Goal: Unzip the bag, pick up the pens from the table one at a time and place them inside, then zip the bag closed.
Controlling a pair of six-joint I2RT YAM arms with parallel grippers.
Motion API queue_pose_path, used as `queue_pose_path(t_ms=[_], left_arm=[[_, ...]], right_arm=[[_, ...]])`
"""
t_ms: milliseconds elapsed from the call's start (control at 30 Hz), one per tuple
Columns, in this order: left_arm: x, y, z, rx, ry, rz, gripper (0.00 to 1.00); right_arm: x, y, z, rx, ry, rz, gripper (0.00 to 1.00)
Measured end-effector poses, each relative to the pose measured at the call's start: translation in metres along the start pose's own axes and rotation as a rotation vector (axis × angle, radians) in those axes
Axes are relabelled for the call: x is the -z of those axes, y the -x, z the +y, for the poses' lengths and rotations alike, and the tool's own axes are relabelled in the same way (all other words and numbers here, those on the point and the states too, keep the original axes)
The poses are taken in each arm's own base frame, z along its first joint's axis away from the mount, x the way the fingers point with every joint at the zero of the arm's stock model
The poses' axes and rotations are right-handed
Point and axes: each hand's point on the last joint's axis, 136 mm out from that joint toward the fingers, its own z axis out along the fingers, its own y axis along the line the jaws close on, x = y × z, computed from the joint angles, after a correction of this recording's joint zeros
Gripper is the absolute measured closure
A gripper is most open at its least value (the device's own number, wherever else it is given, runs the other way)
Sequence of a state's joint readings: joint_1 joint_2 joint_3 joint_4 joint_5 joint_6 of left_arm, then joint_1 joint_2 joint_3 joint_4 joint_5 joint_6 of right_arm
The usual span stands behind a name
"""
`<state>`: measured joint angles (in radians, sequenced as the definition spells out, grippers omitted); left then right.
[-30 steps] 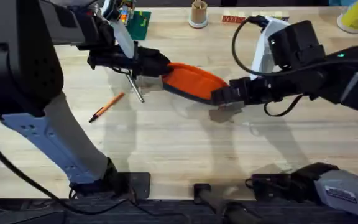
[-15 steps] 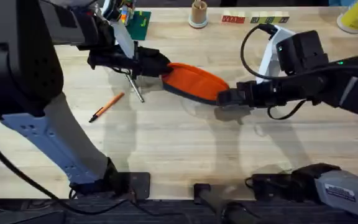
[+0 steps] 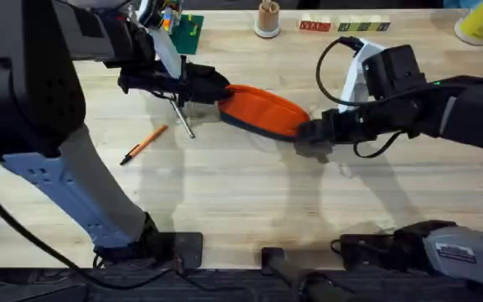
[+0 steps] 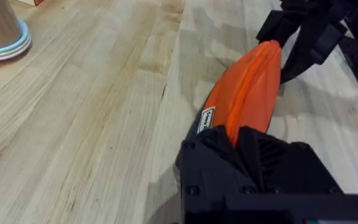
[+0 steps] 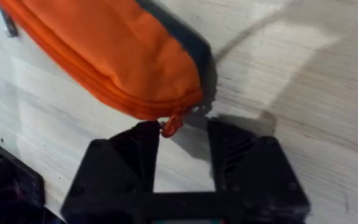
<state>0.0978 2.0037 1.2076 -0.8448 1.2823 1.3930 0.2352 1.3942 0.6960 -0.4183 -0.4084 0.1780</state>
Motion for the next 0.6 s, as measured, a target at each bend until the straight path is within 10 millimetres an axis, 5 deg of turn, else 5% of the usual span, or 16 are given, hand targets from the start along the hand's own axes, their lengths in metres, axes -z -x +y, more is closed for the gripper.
queue_pose_path(t_ms=[267,600], left_arm=[[0.0,0.0,0.0,0.0,0.0,0.0,0.958],[0.0,0.0,0.0001,-0.001,0.0,0.0,0.958]], right_arm=[[-0.0008,0.0034,0.0003,0.008,0.003,-0.012,0.711],[-0.0009,0.0088,0.001,0.024,0.005,-0.035,0.695]])
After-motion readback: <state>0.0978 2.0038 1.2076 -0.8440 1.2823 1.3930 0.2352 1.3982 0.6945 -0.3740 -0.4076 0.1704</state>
